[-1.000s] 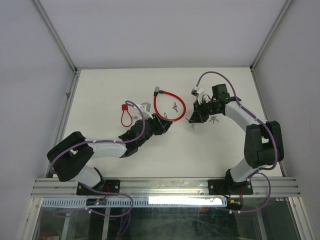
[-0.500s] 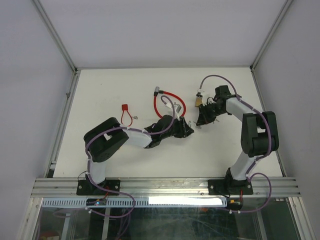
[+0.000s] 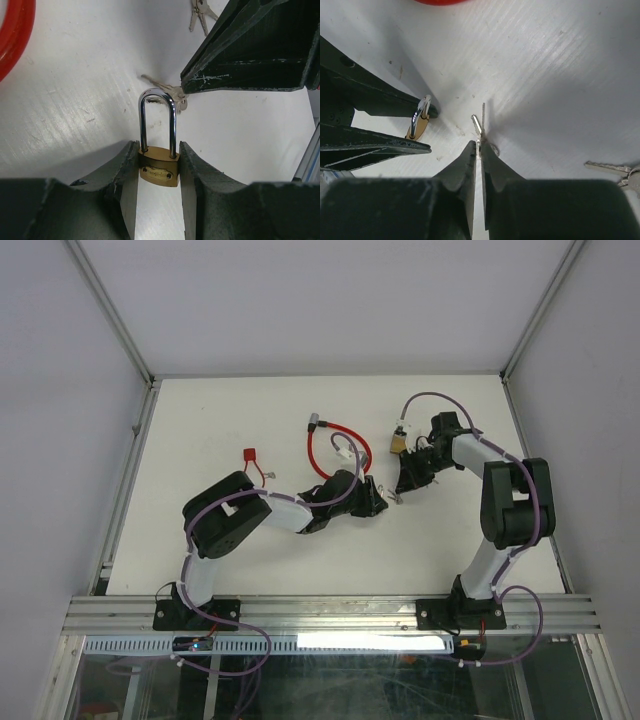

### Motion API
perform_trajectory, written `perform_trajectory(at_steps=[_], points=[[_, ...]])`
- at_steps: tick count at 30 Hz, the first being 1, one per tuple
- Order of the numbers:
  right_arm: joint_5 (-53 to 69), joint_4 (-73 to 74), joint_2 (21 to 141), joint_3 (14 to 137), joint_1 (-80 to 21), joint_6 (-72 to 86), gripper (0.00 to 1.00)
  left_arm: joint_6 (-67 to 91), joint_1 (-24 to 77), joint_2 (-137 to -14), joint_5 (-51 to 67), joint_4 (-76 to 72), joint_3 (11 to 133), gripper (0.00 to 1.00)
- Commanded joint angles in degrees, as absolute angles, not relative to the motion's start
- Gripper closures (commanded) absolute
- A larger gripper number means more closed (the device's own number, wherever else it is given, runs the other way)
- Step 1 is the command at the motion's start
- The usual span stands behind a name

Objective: Lock with the key
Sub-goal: Place the key at the center of the board.

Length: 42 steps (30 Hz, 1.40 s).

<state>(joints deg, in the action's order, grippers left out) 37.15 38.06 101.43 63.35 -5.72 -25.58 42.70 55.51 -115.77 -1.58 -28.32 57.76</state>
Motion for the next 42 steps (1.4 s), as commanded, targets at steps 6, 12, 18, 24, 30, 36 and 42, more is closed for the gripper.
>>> perform_trajectory(at_steps=[6,12,18,24,30,36,42], points=[[36.7,39.0,100.6,65.8,-5.5,-25.3,0.75,39.6,55.8,-111.9,-5.6,-28.4,57.6,0.65],[35.9,38.5,98.0,65.6,-5.6,-25.5,0.66,37.4,55.8,-106.7,-6.6,-28.2,54.5,0.51],[36.2,37.8,93.5,65.0,-5.6,-26.4,0.61,33.1,55.8,-99.8,-7.3,-30.7,49.0,0.32],[38.2,35.5,87.2,63.6,-5.6,-27.5,0.60,30.2,55.7,-94.6,-8.6,-30.7,44.8,0.25],[42.1,33.2,79.5,62.9,-5.6,-28.0,0.60,28.2,55.6,-88.6,-9.9,-32.0,39.1,0.21],[46.1,32.9,73.8,65.4,-5.9,-27.9,0.59,27.6,55.1,-82.4,-11.2,-31.0,34.1,0.14],[50.2,35.5,73.1,71.9,-9.4,-25.4,0.55,27.6,54.7,-74.3,-12.0,-27.4,31.5,0.12]])
